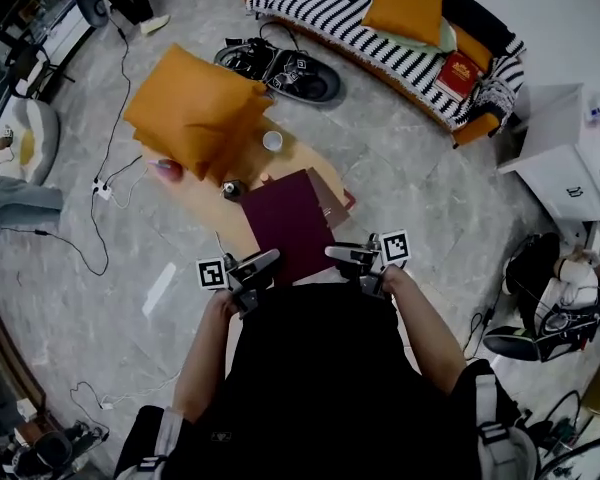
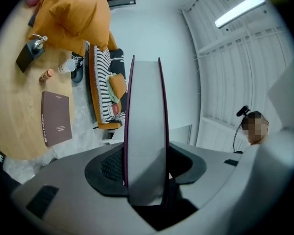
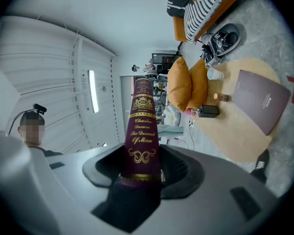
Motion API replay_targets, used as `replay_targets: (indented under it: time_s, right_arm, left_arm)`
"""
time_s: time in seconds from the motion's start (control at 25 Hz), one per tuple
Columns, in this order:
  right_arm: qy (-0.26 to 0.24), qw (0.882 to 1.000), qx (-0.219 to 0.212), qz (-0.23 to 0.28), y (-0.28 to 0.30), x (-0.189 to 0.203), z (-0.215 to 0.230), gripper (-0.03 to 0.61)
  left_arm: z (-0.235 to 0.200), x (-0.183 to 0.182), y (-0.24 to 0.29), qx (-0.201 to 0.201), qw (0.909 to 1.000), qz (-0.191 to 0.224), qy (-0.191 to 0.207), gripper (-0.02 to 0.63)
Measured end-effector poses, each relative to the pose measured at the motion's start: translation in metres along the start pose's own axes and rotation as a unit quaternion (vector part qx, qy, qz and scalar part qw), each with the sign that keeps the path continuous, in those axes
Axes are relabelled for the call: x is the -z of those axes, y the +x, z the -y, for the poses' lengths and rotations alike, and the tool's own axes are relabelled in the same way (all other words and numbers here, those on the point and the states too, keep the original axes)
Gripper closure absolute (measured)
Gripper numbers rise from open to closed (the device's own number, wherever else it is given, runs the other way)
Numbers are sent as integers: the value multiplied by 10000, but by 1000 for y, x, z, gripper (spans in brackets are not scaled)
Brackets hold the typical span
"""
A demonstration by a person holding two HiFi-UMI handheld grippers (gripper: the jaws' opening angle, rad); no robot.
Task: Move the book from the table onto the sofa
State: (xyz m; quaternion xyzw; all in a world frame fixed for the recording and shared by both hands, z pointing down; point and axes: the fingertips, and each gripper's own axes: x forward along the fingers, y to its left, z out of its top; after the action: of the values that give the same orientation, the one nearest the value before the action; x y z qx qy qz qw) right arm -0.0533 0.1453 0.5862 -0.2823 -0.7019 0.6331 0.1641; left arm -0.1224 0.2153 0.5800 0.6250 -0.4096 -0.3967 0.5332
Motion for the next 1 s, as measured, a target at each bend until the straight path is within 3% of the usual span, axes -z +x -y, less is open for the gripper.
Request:
replay_targets:
  time_s: [0.24, 0.4, 1.0]
  right_arm:
    - [-75, 9995, 93, 280, -32, -2, -4, 353]
    - [-30, 9990, 151, 426, -85, -8, -9, 353]
    - [149, 9985, 186, 486, -316, -13, -36, 353]
  left_arm:
    - [-4, 7, 36, -5, 9988, -447, -181, 388]
    - [-2, 23, 92, -32, 9972, -738, -135, 388]
    - [1, 144, 293, -212, 9937, -1056, -303, 388]
